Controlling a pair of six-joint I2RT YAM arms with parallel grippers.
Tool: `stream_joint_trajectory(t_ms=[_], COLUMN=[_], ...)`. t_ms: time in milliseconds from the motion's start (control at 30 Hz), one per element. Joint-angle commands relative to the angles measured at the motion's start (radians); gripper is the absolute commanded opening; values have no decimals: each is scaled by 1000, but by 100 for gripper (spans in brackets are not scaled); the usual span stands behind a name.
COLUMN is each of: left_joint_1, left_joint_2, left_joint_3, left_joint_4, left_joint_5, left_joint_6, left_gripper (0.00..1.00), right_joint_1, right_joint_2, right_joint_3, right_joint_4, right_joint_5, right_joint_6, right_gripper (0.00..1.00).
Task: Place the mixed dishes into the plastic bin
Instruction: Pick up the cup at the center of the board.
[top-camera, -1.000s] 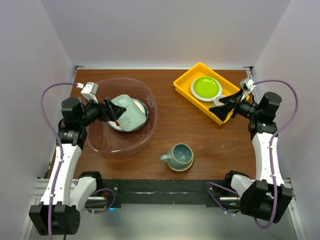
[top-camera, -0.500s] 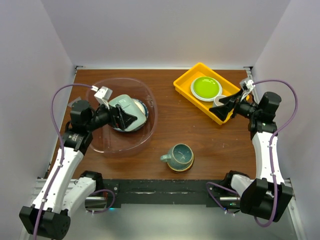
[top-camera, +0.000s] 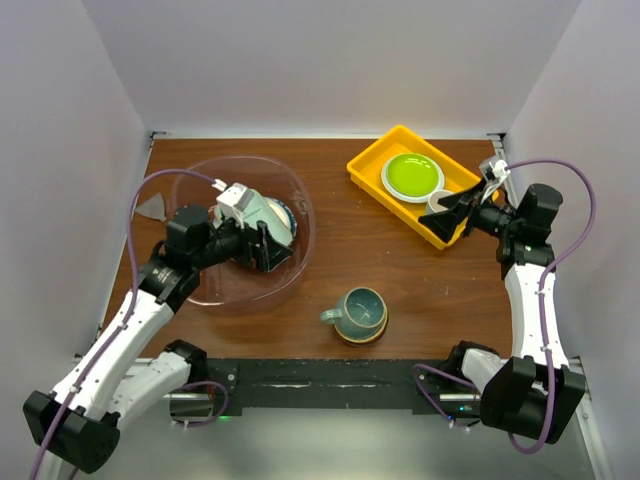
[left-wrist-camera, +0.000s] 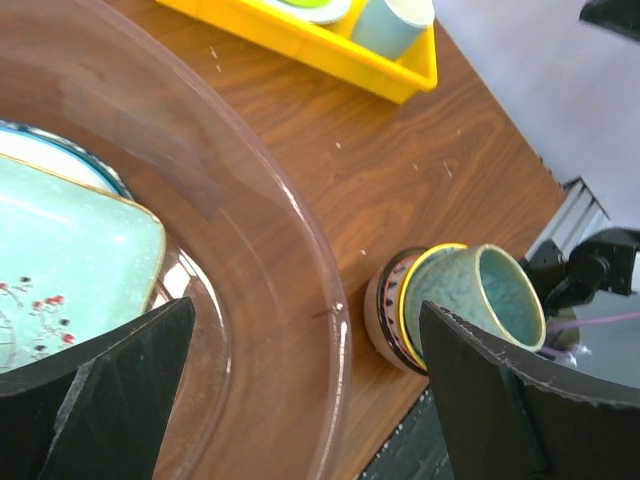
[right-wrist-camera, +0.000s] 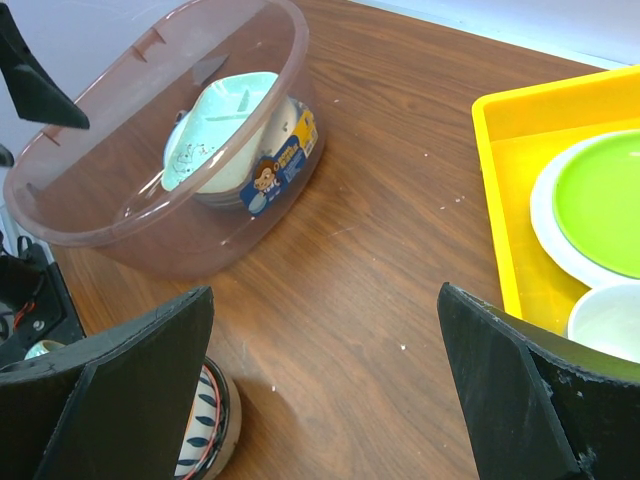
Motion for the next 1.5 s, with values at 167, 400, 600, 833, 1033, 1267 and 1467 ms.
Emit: stream_joint_trajectory(t_ms=[167,400,600,833,1033,1267,1467], left_joint_1=[-232,-424,-584,-737,-834,-914,-931], left_joint_2=[70,156,248,367,484,631,769], left_joint_3=[94,170,265,397,500,617,721], left_joint_4=[-52,-130,-224,-337,-413,-472,-558], left_joint_5=[-234,-432,-599,-720,-764,-785,-800], left_joint_6=[4,7,1,-4,-8,1,32], left_gripper=[100,100,100,100,98,86,65], right_joint_1=[-7,-7,-7,-7,-9,-9,-9], right_joint_2=[-1,-1,-1,-1,-4,-4,-4], right_joint_3=[26,26,27,27,29,30,30], right_joint_4=[11,9,8,5,2,2,-1], right_joint_5=[-10,-14,-15,-15,-15,-18,-20], right_joint_6=[-17,-19,-20,-22,-25,-25,-26], right_gripper=[98,98,98,98,98,98,98])
